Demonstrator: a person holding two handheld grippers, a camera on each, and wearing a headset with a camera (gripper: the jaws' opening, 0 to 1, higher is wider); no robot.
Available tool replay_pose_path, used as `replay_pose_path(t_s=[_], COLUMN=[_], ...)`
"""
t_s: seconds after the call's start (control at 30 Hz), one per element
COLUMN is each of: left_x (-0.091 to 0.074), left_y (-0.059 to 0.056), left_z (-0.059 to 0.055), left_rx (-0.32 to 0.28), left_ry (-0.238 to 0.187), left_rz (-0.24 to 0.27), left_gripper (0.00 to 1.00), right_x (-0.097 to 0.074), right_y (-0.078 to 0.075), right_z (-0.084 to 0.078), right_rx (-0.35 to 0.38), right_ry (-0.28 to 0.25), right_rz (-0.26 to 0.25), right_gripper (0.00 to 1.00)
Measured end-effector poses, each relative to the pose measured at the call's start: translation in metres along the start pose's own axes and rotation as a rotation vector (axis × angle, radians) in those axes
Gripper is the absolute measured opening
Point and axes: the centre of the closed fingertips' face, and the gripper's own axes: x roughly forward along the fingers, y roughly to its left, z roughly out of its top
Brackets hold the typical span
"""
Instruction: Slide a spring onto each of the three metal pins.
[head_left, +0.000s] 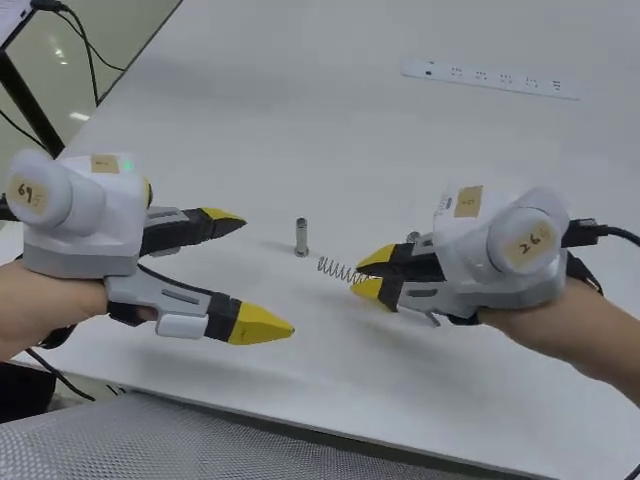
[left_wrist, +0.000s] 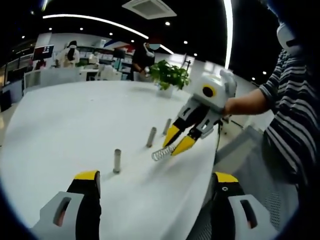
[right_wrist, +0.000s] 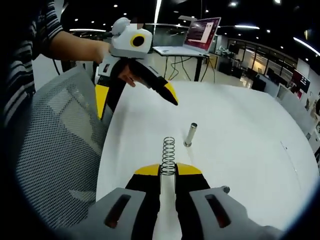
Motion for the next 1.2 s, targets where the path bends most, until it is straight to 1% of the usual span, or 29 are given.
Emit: replay_pose_path(t_s=[0.07,0.1,0.2,0.27,0.37,0.43,0.5,0.53,0.67,0.73,0.83,0.93,1.0,1.2], left_x=[0.003,0.005,0.010,0.014,0.020,0.024,0.026,0.029,0.037,0.041,0.048,0.054,0.059,0.070], left_y=[-0.004,-0.006,-0.010,-0.015,-0.021,-0.025,-0.028,-0.028,-0.032,-0.033,-0.036,-0.039,-0.043,-0.051], left_z=[0.000,0.000,0.000,0.002,0.004,0.005,0.008,0.011,0.019,0.021,0.025,0.028,0.031,0.032], left_rx=[0.002,0.002,0.010,0.013,0.020,0.022,0.041,0.057,0.081,0.092,0.131,0.141,0.139,0.169], left_ry=[0.005,0.007,0.015,0.012,0.023,0.032,0.026,0.020,0.013,0.012,0.011,0.009,0.000,-0.001], left_rz=[-0.021,-0.031,-0.050,-0.079,-0.110,-0.127,-0.139,-0.135,-0.164,-0.172,-0.186,-0.203,-0.215,-0.243], left_gripper=[0.86,0.85,0.83,0.80,0.75,0.69,0.65,0.63,0.55,0.52,0.46,0.40,0.37,0.28], right_x=[-0.005,-0.008,-0.015,-0.019,-0.024,-0.029,-0.034,-0.037,-0.041,-0.044,-0.047,-0.051,-0.052,-0.055], right_y=[0.001,0.001,0.002,0.003,0.003,0.003,0.004,0.005,0.005,0.004,0.004,0.005,0.005,0.007], right_z=[-0.001,-0.002,-0.004,-0.007,-0.010,-0.011,-0.010,-0.010,-0.015,-0.016,-0.016,-0.012,-0.010,-0.010], right_rx=[-0.008,-0.030,-0.049,-0.053,-0.067,-0.075,-0.076,-0.079,-0.106,-0.108,-0.123,-0.136,-0.142,-0.165], right_ry=[-0.004,-0.006,-0.013,-0.013,-0.014,-0.024,-0.034,-0.038,-0.028,-0.029,-0.030,-0.039,-0.042,-0.037], right_rz=[0.018,0.028,0.044,0.059,0.063,0.065,0.068,0.068,0.069,0.070,0.068,0.068,0.069,0.076], right_gripper=[0.07,0.07,0.07,0.07,0.07,0.07,0.07,0.07,0.07,0.07,0.07,0.07,0.07,0.07])
